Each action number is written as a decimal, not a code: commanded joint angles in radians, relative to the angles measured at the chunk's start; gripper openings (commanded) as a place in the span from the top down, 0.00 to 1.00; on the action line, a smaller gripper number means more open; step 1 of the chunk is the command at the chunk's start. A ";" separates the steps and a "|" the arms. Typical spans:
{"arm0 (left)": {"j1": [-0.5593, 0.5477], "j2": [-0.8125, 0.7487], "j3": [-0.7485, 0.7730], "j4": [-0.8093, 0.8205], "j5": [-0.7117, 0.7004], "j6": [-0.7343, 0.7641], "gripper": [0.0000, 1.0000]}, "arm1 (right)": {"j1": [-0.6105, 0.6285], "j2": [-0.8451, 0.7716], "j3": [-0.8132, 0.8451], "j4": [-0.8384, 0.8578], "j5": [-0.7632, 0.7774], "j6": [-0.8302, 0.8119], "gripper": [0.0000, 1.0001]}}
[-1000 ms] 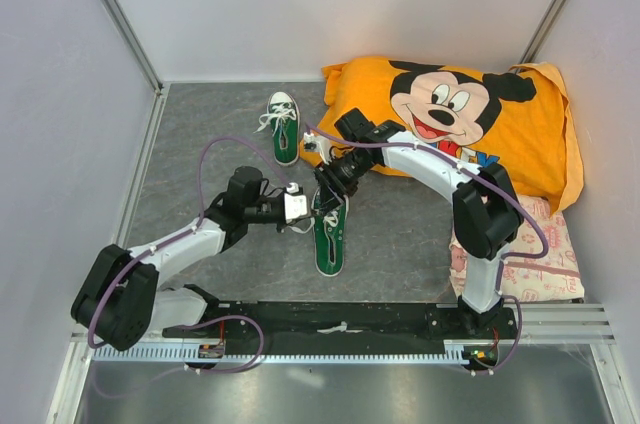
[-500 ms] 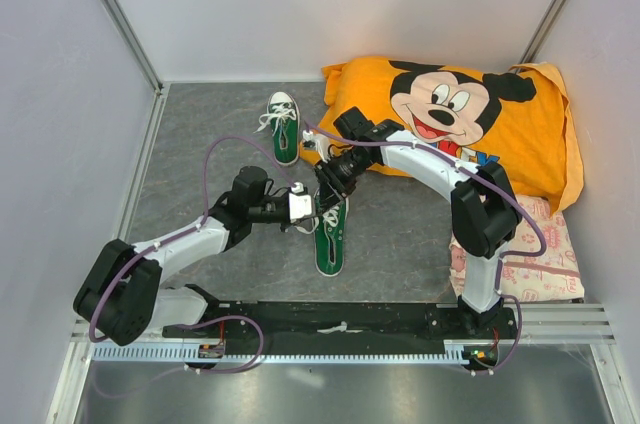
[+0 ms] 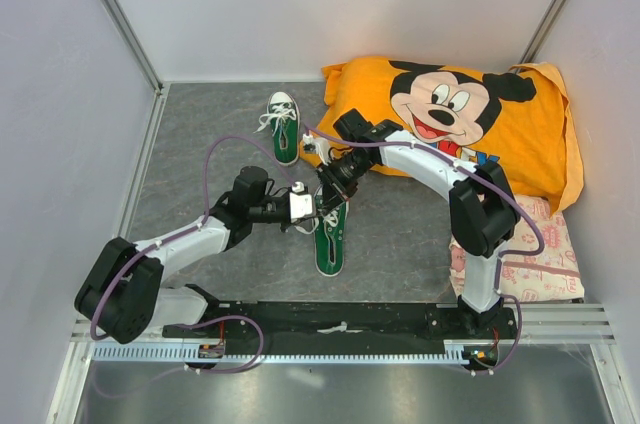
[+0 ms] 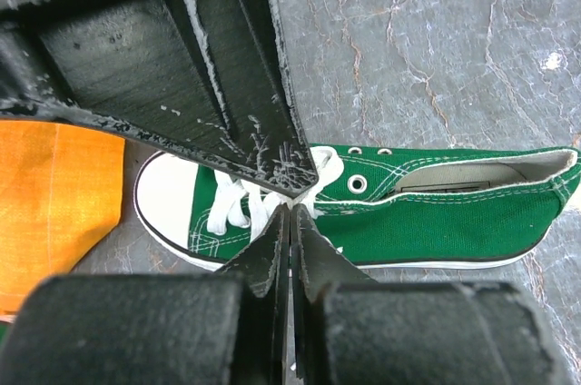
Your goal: Tie the shoes
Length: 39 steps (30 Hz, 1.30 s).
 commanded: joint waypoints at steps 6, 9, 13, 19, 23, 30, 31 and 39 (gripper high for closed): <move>0.056 -0.055 0.062 -0.147 -0.021 0.081 0.53 | 0.006 0.013 0.050 -0.002 0.032 -0.027 1.00; 0.140 -0.051 0.081 -0.269 -0.008 0.176 0.47 | 0.006 0.014 0.054 0.000 0.034 -0.023 1.00; 0.196 0.033 0.163 -0.401 0.002 0.339 0.47 | 0.006 0.019 0.053 0.003 0.028 -0.020 1.00; 0.188 0.165 0.237 -0.475 0.024 0.428 0.46 | 0.006 0.028 0.047 0.009 0.031 -0.003 1.00; 0.159 0.228 0.266 -0.508 -0.022 0.473 0.46 | 0.006 0.026 0.033 0.010 0.036 -0.003 1.00; 0.130 0.328 0.309 -0.544 -0.140 0.502 0.46 | 0.004 0.026 0.025 0.012 0.040 0.003 1.00; 0.131 0.336 0.311 -0.550 -0.152 0.513 0.47 | 0.003 0.026 0.025 0.013 0.042 0.002 1.00; 0.153 0.305 0.279 -0.607 -0.191 0.565 0.87 | 0.003 0.023 0.016 0.013 0.049 -0.003 1.00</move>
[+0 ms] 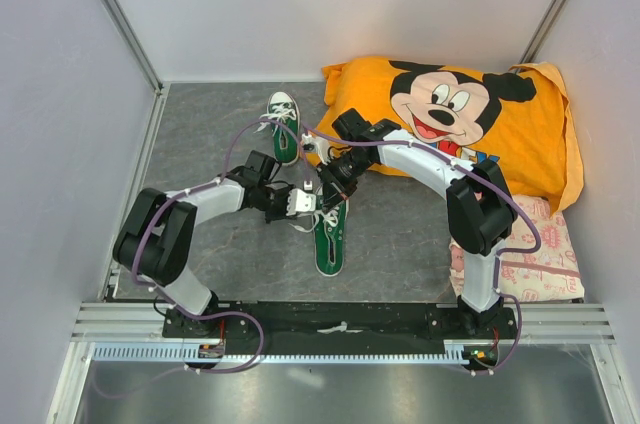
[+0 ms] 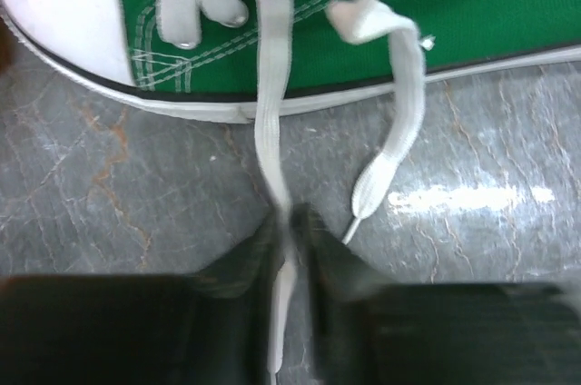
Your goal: Tie the shoes
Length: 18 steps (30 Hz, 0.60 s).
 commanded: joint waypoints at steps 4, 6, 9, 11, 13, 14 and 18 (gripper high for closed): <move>0.036 -0.123 -0.018 -0.060 -0.008 0.047 0.97 | 0.003 -0.002 -0.001 0.022 0.015 0.000 1.00; 0.051 -0.196 -0.027 -0.086 0.029 0.036 0.98 | 0.004 -0.002 0.002 0.028 0.022 0.004 1.00; 0.061 -0.279 -0.040 -0.165 0.079 0.053 0.98 | 0.003 -0.002 0.006 0.036 0.031 0.010 1.00; 0.061 -0.350 -0.043 -0.270 0.099 0.087 0.98 | 0.004 0.001 0.012 0.041 0.037 0.015 1.00; 0.059 -0.402 -0.037 -0.341 0.122 0.114 0.98 | 0.004 0.001 0.018 0.042 0.043 0.014 1.00; 0.058 -0.414 -0.024 -0.410 0.127 0.122 0.98 | 0.004 -0.002 0.022 0.044 0.046 0.015 1.00; 0.050 -0.427 0.028 -0.626 0.159 0.200 0.98 | 0.002 -0.008 0.031 0.050 0.051 0.018 1.00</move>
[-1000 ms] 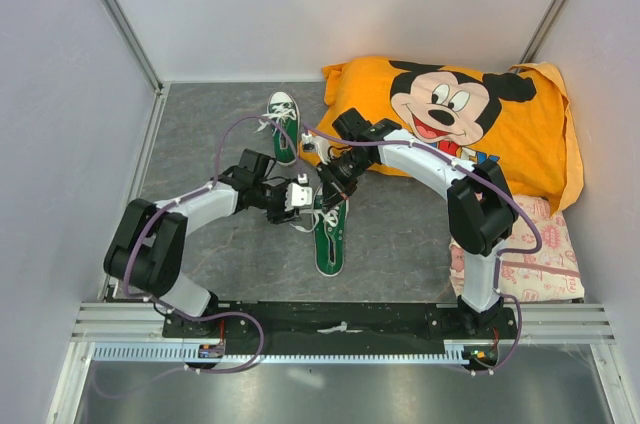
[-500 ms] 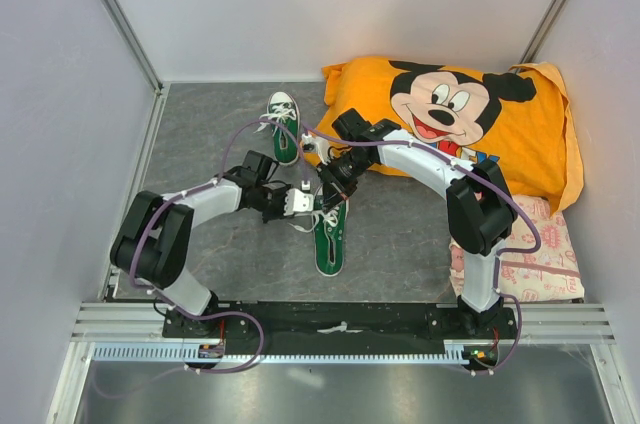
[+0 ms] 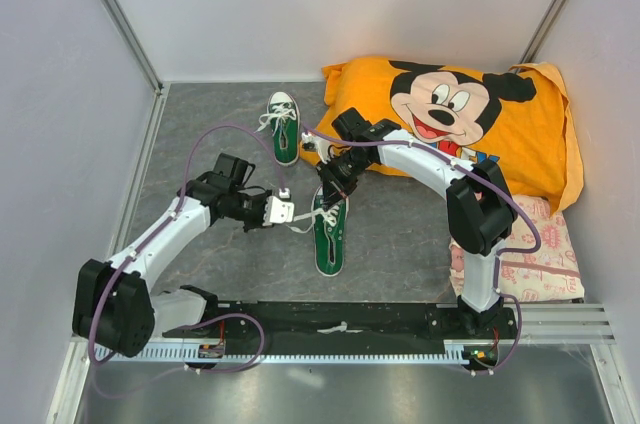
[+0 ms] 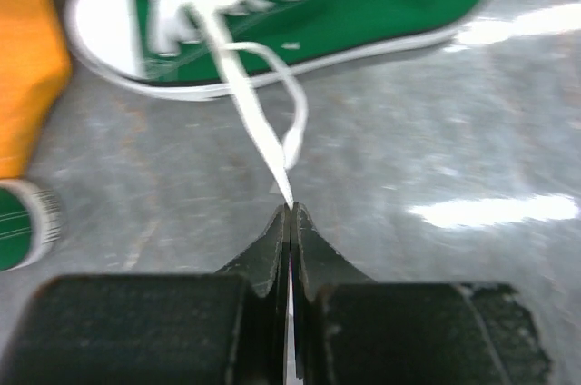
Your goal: Tie the shoes
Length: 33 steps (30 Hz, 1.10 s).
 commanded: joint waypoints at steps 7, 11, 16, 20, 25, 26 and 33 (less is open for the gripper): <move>-0.155 -0.009 0.115 -0.285 0.185 -0.023 0.98 | 0.003 -0.013 0.028 0.028 -0.005 0.011 1.00; -0.314 0.039 0.117 -0.021 0.226 -0.264 0.98 | 0.001 -0.018 0.026 0.031 -0.016 0.010 1.00; -0.398 0.132 0.100 0.426 0.203 -0.708 0.96 | 0.003 -0.019 0.026 0.031 -0.031 0.008 1.00; -0.450 0.214 0.089 0.764 0.142 -0.995 0.95 | 0.009 -0.019 0.026 0.033 -0.044 0.011 1.00; -0.494 0.310 0.054 1.024 0.034 -1.240 0.94 | 0.011 -0.019 0.019 0.036 -0.050 0.010 1.00; -0.502 0.319 0.043 1.088 -0.013 -1.292 0.93 | 0.011 -0.018 0.015 0.036 -0.050 0.010 1.00; -0.540 0.297 -0.031 1.147 -0.101 -1.271 0.57 | 0.011 -0.019 0.008 0.036 -0.051 0.002 1.00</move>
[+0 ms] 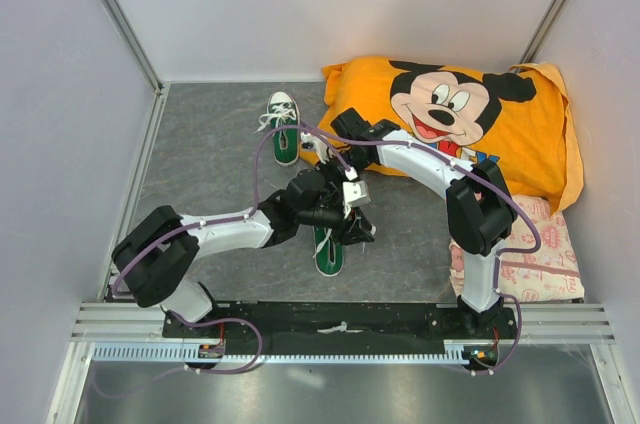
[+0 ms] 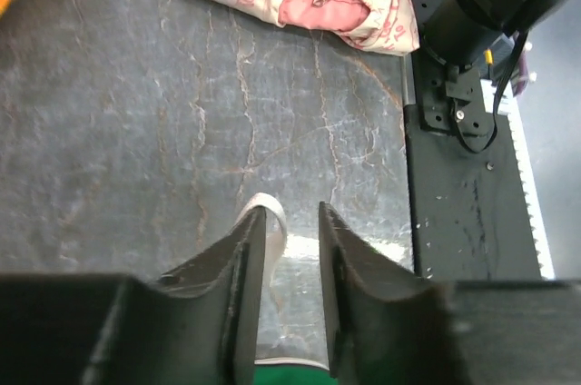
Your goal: Tie the shoes
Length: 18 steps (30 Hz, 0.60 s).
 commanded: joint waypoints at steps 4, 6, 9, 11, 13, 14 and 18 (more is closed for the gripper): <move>0.001 -0.202 -0.077 -0.074 -0.007 0.138 0.43 | 0.009 -0.017 0.008 0.025 -0.034 -0.010 1.00; 0.026 -0.332 -0.098 -0.153 0.016 0.187 0.39 | 0.012 -0.016 0.006 0.023 -0.037 -0.010 1.00; 0.107 -0.454 -0.126 -0.332 0.071 0.235 0.36 | 0.023 -0.011 0.008 0.025 -0.037 -0.010 1.00; 0.168 -0.567 -0.157 -0.454 0.086 0.279 0.30 | 0.034 -0.006 0.011 0.025 -0.037 -0.011 1.00; 0.213 -0.655 -0.195 -0.507 0.065 0.293 0.27 | 0.042 -0.002 0.012 0.026 -0.037 -0.010 1.00; 0.222 -0.673 -0.203 -0.559 0.054 0.333 0.27 | 0.042 -0.002 0.015 0.028 -0.038 -0.005 1.00; 0.228 -0.707 -0.255 -0.532 0.083 0.378 0.47 | 0.040 -0.002 0.012 0.035 -0.044 0.002 1.00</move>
